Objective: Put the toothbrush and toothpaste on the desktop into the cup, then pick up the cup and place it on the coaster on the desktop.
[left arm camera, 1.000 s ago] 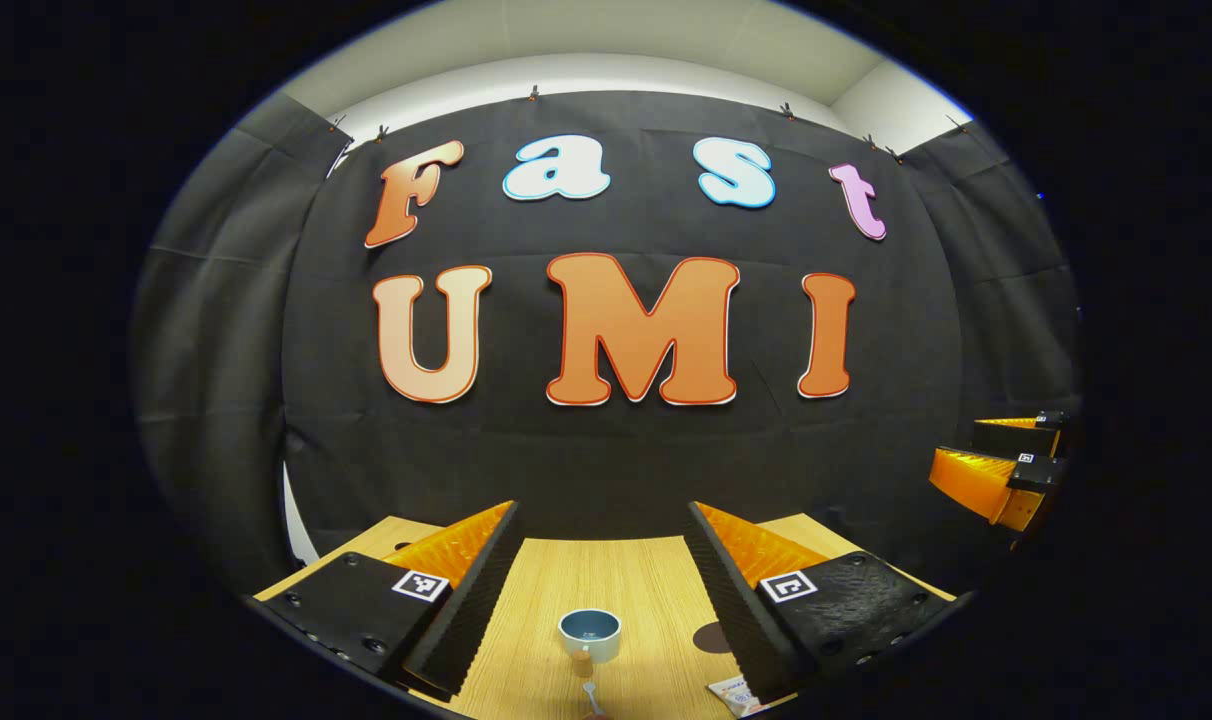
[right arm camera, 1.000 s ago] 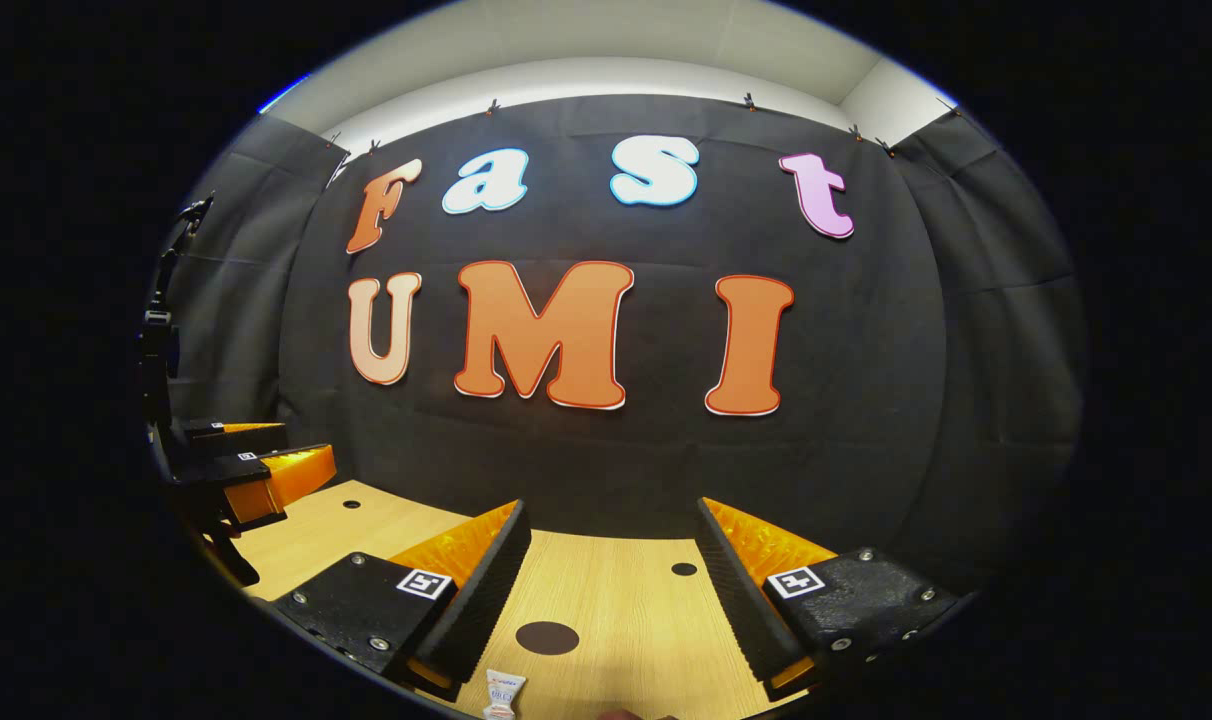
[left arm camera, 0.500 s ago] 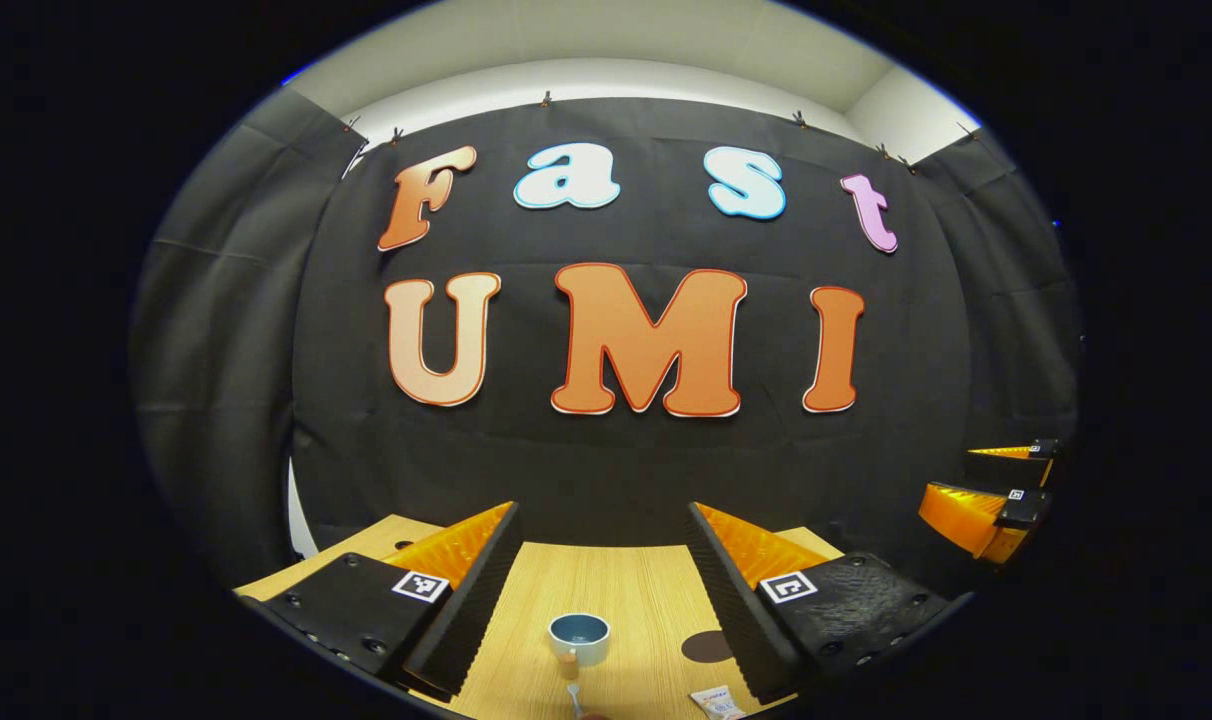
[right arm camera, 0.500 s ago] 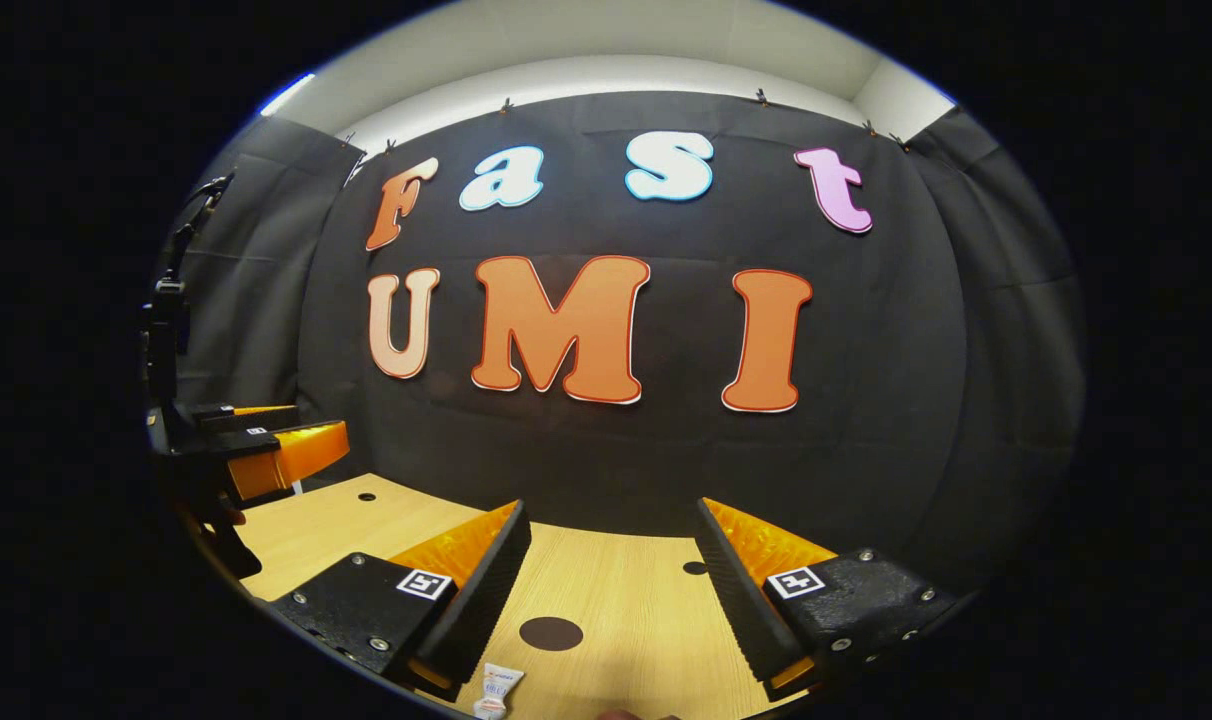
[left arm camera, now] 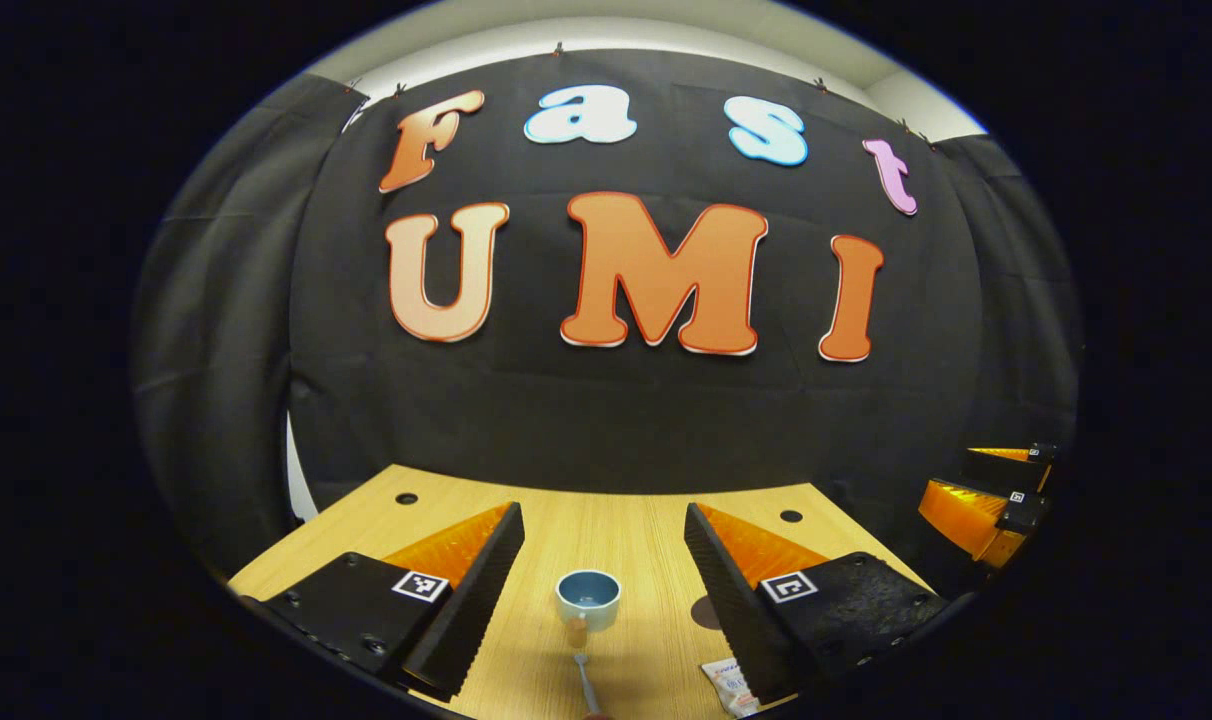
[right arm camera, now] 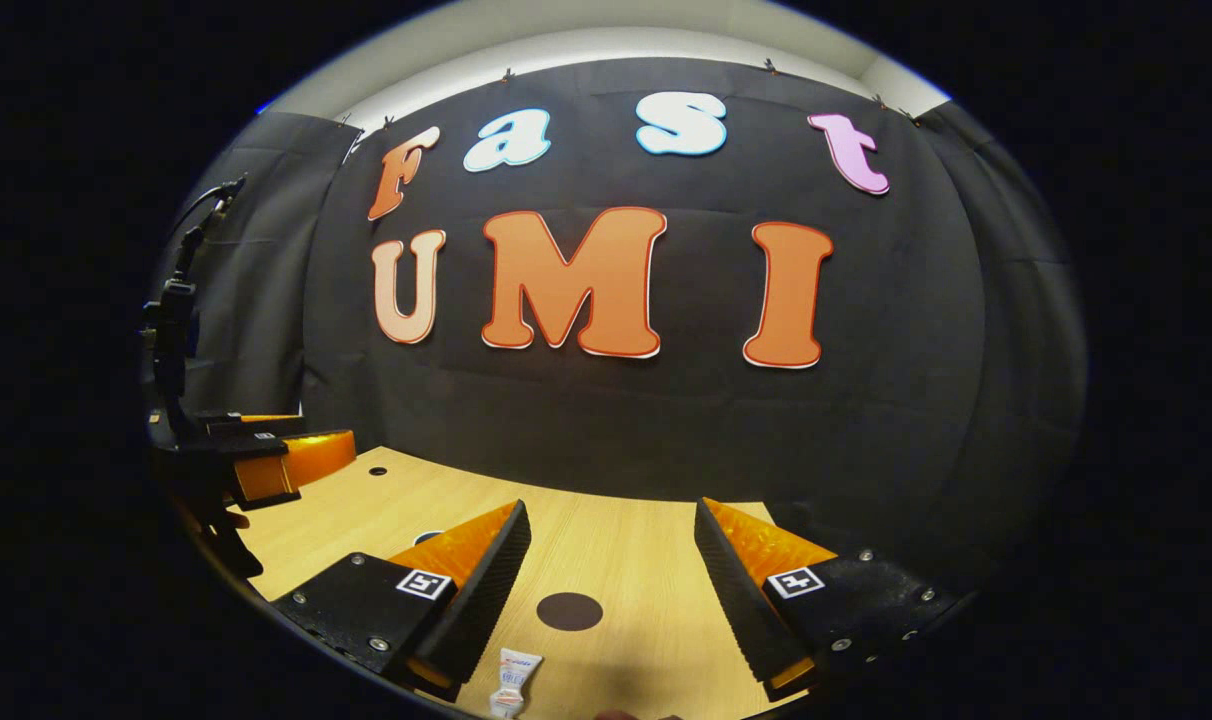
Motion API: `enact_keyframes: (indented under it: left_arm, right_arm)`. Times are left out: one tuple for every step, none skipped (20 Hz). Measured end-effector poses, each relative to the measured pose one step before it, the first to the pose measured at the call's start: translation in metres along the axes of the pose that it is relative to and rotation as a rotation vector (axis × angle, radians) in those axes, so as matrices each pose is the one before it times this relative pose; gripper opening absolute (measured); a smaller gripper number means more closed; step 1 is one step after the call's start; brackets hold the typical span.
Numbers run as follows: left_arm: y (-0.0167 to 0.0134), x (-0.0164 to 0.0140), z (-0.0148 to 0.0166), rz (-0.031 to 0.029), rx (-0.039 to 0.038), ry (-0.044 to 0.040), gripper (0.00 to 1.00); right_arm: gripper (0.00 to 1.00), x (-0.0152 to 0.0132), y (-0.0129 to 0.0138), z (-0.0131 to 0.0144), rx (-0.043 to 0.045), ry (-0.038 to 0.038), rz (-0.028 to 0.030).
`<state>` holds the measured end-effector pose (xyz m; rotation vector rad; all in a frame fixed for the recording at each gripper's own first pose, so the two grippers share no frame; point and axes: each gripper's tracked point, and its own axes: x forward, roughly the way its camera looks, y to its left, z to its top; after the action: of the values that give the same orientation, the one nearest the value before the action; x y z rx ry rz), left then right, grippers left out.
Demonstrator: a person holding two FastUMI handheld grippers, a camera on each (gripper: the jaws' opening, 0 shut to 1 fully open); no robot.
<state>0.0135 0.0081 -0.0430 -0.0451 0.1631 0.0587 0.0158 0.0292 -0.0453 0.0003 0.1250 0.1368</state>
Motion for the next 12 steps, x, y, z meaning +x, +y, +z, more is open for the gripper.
enact_keyframes:
  left_arm:
    - [0.00020, 0.00514, -0.01203, -0.01081, -0.01455, 0.04795, 0.97]
    - [0.00046, 0.00488, -0.00909, -0.01523, -0.01600, 0.04121, 0.98]
    - [0.00197, 0.00428, -0.01056, -0.00938, -0.01317, 0.03562, 0.97]
    - [0.00302, 0.00409, -0.00907, -0.00455, -0.00967, 0.03761, 0.98]
    - [0.00434, 0.00398, -0.00791, -0.00188, -0.00945, 0.03229, 0.98]
    - [0.00033, 0.00328, -0.00702, -0.00536, -0.01000, 0.03549, 0.98]
    - [0.00146, 0.00488, -0.01133, -0.00546, -0.01078, 0.03455, 0.98]
    - [0.00129, 0.00421, -0.00938, -0.00791, -0.00766, 0.03431, 0.98]
    - [0.00077, 0.00353, -0.01081, -0.01198, -0.00169, 0.04085, 0.98]
    - [0.00118, 0.00225, -0.00823, -0.00155, 0.00145, 0.03410, 0.98]
    - [0.00170, 0.00357, -0.00963, 0.00107, 0.00234, 0.03904, 0.98]
    - [0.00119, 0.00512, -0.00629, -0.00021, 0.00256, 0.03558, 0.98]
  right_arm:
    - [0.99, 0.00215, 0.00280, -0.00516, -0.00445, 0.01729, -0.00060]
    - [0.99, 0.00262, 0.00333, -0.00568, -0.00105, 0.02359, 0.00061]
    - [0.99, 0.00109, 0.00367, -0.00704, 0.00628, 0.02561, 0.00358]
    - [0.99, 0.00101, 0.00484, -0.00758, 0.00960, 0.03098, 0.00603]
    - [0.99, 0.00178, 0.00407, -0.00934, 0.00990, 0.03319, 0.00460]
    - [0.99, 0.00106, 0.00348, -0.00874, 0.00759, 0.03359, 0.00249]
    - [0.99, 0.00179, 0.00341, -0.00864, 0.00583, 0.03361, 0.00205]
    - [0.99, 0.00190, 0.00249, -0.01007, 0.00380, 0.03403, 0.00202]
    - [0.99, 0.00275, 0.00358, -0.01005, -0.00060, 0.03659, 0.00198]
    - [0.99, 0.00352, 0.00156, -0.00817, -0.00267, 0.02927, -0.00489]
    - [0.99, 0.00391, 0.00105, -0.00756, -0.00064, 0.02672, -0.00276]
    - [0.99, 0.00225, 0.00174, -0.00767, 0.00390, 0.02815, 0.00266]
